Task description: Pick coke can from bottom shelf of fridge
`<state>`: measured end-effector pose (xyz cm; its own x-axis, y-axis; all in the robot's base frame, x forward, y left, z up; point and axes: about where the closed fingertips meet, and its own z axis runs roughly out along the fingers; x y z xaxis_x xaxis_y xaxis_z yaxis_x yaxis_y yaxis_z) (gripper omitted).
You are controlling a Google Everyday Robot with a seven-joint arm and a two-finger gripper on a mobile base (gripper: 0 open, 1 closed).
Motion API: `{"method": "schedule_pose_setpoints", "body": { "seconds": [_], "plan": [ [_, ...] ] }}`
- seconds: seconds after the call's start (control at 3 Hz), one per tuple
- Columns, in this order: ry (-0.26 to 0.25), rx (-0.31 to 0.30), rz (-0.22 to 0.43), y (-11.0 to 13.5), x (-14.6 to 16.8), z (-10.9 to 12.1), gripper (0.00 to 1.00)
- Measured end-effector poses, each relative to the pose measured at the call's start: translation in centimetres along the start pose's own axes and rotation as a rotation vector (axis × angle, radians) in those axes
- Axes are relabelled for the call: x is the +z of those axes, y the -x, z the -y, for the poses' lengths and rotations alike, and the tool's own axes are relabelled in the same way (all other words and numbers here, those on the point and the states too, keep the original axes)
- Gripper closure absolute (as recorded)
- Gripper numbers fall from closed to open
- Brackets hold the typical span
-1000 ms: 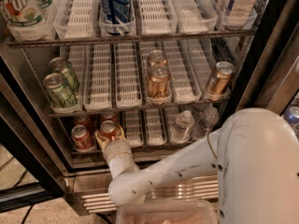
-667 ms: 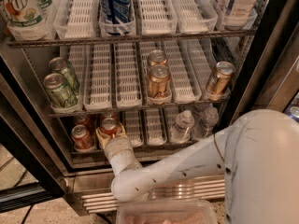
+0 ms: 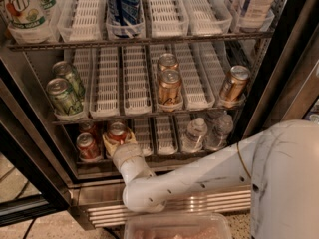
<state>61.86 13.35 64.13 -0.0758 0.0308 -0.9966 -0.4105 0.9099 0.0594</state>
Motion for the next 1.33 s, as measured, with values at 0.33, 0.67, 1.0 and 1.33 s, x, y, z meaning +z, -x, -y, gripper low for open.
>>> {"method": "schedule_pose_setpoints", "body": {
  "seconds": [0.33,0.67,1.0,1.33],
  "plan": [
    [0.023,0.003,0.001,0.6,-0.1,-0.1,1.0],
    [0.072,-0.04,-0.017,1.5,-1.1,0.8,1.0],
    [0.128,-0.091,-0.085,1.2,-4.0,2.1,1.0],
    [0.176,-0.137,-0.139,1.2,-6.4,3.8,1.0]
  ]
}}
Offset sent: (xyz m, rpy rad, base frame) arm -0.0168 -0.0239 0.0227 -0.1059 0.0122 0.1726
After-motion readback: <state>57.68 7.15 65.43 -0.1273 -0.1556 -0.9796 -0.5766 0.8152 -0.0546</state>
